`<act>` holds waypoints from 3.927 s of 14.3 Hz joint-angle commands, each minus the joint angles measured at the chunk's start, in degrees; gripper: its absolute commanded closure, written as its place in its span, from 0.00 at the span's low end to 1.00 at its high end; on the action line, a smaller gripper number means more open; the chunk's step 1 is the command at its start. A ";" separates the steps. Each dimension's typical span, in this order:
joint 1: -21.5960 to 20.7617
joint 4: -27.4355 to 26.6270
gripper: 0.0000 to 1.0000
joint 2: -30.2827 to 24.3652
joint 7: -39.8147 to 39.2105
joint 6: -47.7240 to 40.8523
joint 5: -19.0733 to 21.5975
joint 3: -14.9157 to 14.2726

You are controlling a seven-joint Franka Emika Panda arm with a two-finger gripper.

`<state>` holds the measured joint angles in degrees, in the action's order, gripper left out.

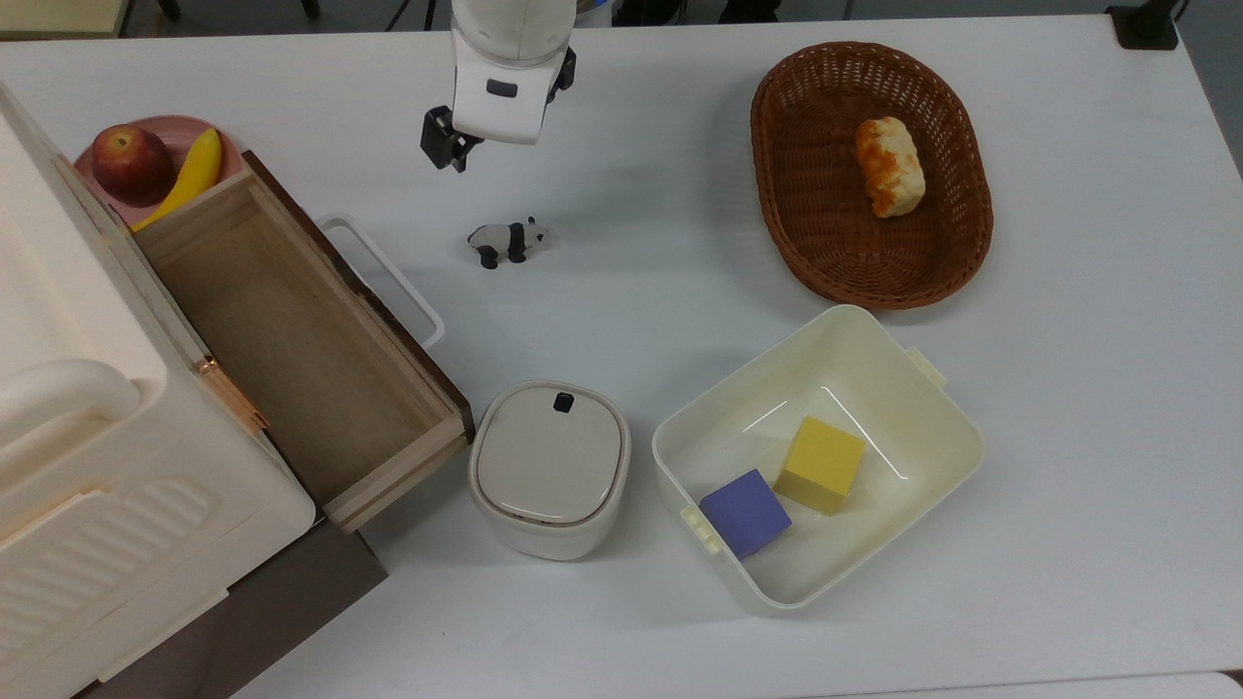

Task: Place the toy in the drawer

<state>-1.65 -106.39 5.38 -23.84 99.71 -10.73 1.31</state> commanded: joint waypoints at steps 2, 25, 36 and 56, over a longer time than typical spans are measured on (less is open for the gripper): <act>4.81 -0.66 0.00 8.49 -34.51 5.83 -9.46 2.90; 4.64 3.47 0.00 7.45 -14.03 1.01 -5.62 3.08; 4.64 3.47 0.00 7.37 -14.74 1.10 -5.62 3.08; 4.72 3.47 0.00 7.37 -14.74 1.10 -5.62 3.08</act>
<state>2.60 -102.77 13.11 -37.63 100.49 -15.31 3.80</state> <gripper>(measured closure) 0.000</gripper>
